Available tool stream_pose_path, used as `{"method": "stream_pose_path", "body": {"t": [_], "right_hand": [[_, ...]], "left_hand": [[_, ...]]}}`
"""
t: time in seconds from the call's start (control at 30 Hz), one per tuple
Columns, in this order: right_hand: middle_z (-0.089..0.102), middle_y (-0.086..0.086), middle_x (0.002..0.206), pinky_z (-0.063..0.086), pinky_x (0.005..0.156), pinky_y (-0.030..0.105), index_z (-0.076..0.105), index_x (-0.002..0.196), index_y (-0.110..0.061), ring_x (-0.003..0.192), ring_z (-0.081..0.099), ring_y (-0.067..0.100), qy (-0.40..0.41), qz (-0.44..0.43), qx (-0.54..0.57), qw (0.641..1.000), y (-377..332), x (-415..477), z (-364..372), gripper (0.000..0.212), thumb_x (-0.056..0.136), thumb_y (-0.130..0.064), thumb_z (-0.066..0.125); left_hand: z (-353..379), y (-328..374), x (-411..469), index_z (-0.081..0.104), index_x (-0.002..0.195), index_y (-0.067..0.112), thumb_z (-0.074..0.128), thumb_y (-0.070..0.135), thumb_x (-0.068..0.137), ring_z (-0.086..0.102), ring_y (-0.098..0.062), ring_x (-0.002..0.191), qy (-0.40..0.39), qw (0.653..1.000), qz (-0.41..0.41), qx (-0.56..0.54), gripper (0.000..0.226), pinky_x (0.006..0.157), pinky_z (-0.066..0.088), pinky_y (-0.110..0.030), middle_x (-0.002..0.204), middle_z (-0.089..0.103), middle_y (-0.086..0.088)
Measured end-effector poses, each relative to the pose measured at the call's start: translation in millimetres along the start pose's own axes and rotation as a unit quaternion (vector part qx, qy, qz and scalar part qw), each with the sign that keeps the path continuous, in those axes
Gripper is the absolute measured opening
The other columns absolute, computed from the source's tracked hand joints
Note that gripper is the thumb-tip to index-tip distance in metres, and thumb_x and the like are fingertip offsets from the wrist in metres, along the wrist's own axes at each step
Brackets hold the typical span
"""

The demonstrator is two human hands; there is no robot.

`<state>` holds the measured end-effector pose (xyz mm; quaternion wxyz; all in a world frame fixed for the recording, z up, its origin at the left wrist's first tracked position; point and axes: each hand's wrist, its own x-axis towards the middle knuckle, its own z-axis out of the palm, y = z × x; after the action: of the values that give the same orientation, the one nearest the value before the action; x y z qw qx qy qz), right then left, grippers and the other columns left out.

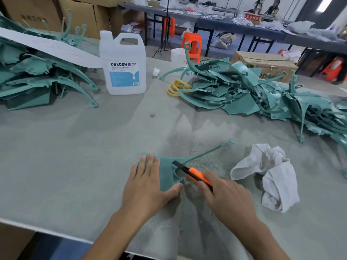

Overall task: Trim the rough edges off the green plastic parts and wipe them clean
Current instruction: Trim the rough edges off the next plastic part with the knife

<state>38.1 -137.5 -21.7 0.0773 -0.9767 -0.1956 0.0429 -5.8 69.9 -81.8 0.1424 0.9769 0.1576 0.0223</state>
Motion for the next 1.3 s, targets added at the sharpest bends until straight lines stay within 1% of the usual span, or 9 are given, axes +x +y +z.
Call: {"method": "stream_pose_path", "body": {"t": [0.4, 0.63, 0.7, 0.8, 0.9, 0.97, 1.07, 1.17, 1.3], "right_hand": [[0.069, -0.007, 0.091, 0.048, 0.067, 0.038, 0.043, 0.109, -0.033, 0.089, 0.067, 0.026, 0.004, -0.024, 0.032, 0.999, 1.3, -8.3, 13.2, 0.035, 0.097, -0.065, 0.035], [0.068, -0.005, 0.09, 0.042, 0.063, 0.037, 0.043, 0.107, -0.032, 0.089, 0.067, 0.027, 0.012, -0.016, 0.017, 1.0, 2.9, -1.7, 9.6, 0.035, 0.098, -0.064, 0.034], [0.068, -0.006, 0.089, 0.046, 0.066, 0.037, 0.044, 0.111, -0.033, 0.089, 0.067, 0.026, 0.003, -0.027, 0.022, 0.999, 2.9, -3.5, 9.2, 0.036, 0.097, -0.065, 0.036], [0.063, -0.009, 0.084, 0.046, 0.065, 0.035, 0.046, 0.11, -0.036, 0.084, 0.066, 0.022, 0.013, -0.018, 0.014, 1.0, 9.8, 2.8, 5.3, 0.032, 0.098, -0.063, 0.036], [0.061, -0.008, 0.092, 0.04, 0.062, 0.036, 0.041, 0.101, -0.034, 0.085, 0.065, 0.022, 0.042, -0.012, -0.005, 0.999, 11.3, 5.3, 9.8, 0.028, 0.101, -0.061, 0.034], [0.058, -0.009, 0.096, 0.037, 0.063, 0.035, 0.041, 0.096, -0.034, 0.088, 0.063, 0.021, 0.063, -0.035, 0.032, 0.997, 11.2, 3.2, 15.5, 0.025, 0.102, -0.058, 0.038], [0.06, -0.01, 0.105, 0.038, 0.077, 0.031, 0.058, 0.103, -0.029, 0.097, 0.058, 0.019, 0.086, -0.098, 0.082, 0.988, 20.9, 4.7, 18.2, 0.019, 0.102, -0.047, 0.051], [0.057, -0.016, 0.107, 0.035, 0.085, 0.026, 0.06, 0.111, -0.028, 0.102, 0.053, 0.012, 0.068, -0.135, 0.085, 0.985, 34.6, 12.7, 16.1, 0.022, 0.104, -0.045, 0.048], [0.046, -0.021, 0.093, 0.031, 0.074, 0.025, 0.056, 0.107, -0.029, 0.089, 0.048, 0.008, 0.026, -0.172, 0.091, 0.98, 45.4, 20.8, 12.4, 0.02, 0.105, -0.046, 0.046]], "left_hand": [[-0.5, 1.1, -1.0, 0.009, 0.16, 0.02, 0.012, 0.093, 0.067, -0.012, -0.013, 0.154, 0.001, 1.0, -0.004, -0.004, 0.119, 0.124, -0.009, -0.035, 0.169, -0.005, 0.004], [-3.1, 0.2, -1.0, 0.006, 0.161, 0.021, 0.009, 0.095, 0.064, -0.015, -0.013, 0.153, -0.007, 1.0, -0.002, -0.001, 0.122, 0.123, -0.01, -0.034, 0.169, -0.007, 0.005], [-3.4, 0.7, -0.5, 0.006, 0.161, 0.021, 0.011, 0.094, 0.065, -0.015, -0.012, 0.153, -0.007, 1.0, -0.003, 0.0, 0.121, 0.123, -0.01, -0.034, 0.169, -0.007, 0.005], [-4.4, 0.0, 1.0, 0.007, 0.161, 0.021, 0.011, 0.094, 0.065, -0.014, -0.012, 0.154, -0.006, 1.0, 0.009, -0.001, 0.121, 0.124, -0.007, -0.035, 0.169, -0.006, 0.005], [-10.4, -2.5, 7.0, 0.011, 0.161, 0.023, 0.012, 0.095, 0.063, -0.009, -0.013, 0.154, -0.019, 0.999, 0.031, 0.001, 0.121, 0.125, -0.001, -0.035, 0.169, -0.001, 0.005], [-16.3, -3.2, 12.2, 0.018, 0.159, 0.027, 0.014, 0.096, 0.063, 0.001, -0.017, 0.153, -0.013, 0.999, 0.044, 0.028, 0.118, 0.122, 0.006, -0.036, 0.168, 0.009, 0.004], [-21.0, -3.6, 18.0, 0.029, 0.154, 0.037, 0.016, 0.099, 0.062, 0.017, -0.02, 0.14, 0.004, 0.998, 0.039, 0.046, 0.112, 0.112, 0.017, -0.037, 0.158, 0.026, 0.006], [-18.9, -7.8, 23.2, 0.029, 0.155, 0.036, 0.023, 0.097, 0.065, 0.014, -0.013, 0.147, -0.015, 0.998, 0.055, 0.002, 0.108, 0.112, 0.013, -0.034, 0.163, 0.021, 0.012], [-17.0, -13.5, 27.9, 0.026, 0.157, 0.035, 0.031, 0.095, 0.067, 0.007, -0.008, 0.151, -0.026, 0.996, 0.066, -0.049, 0.109, 0.118, 0.006, -0.03, 0.167, 0.012, 0.014]]}}
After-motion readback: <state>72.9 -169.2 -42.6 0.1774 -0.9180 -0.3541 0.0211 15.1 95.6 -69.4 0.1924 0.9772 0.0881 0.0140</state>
